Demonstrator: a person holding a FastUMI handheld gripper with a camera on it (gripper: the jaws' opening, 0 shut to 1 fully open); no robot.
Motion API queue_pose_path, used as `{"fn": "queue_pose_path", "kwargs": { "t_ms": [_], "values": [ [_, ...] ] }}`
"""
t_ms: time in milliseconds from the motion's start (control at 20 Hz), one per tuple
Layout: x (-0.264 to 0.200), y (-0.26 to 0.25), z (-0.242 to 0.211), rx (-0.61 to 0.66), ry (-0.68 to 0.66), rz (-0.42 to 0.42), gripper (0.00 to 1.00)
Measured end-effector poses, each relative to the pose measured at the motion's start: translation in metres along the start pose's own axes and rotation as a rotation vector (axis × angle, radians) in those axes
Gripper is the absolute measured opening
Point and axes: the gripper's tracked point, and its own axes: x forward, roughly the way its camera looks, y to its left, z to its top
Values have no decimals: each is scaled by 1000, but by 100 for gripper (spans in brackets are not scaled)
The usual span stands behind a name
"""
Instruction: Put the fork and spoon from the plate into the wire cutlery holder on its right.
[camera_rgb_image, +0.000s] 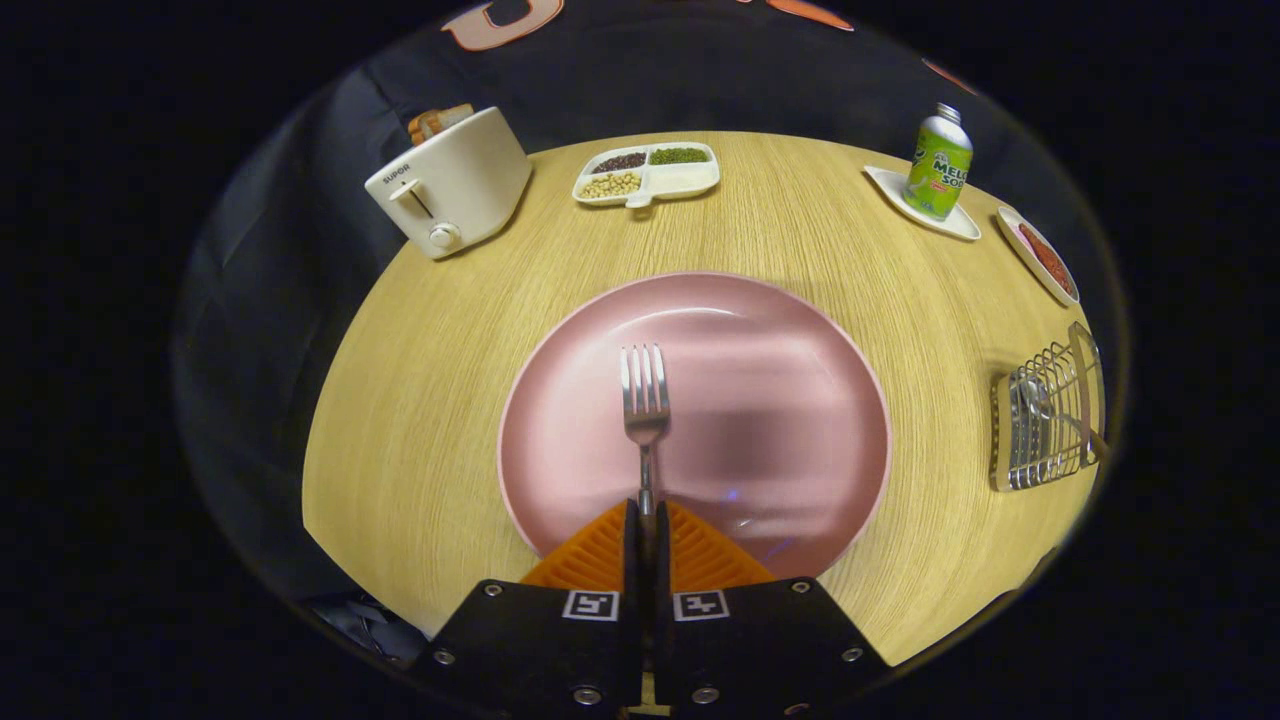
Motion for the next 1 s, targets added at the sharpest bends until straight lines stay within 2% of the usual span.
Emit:
{"fn": "queue_pose_path", "kwargs": {
  "t_ms": [200,550,1000],
  "values": [
    [-29,-23,25,-34,-104,-17,5],
    [-95,-85,66,0,-238,-92,6],
    [-174,-166,82,16,-291,-226,5]
  ]
}}
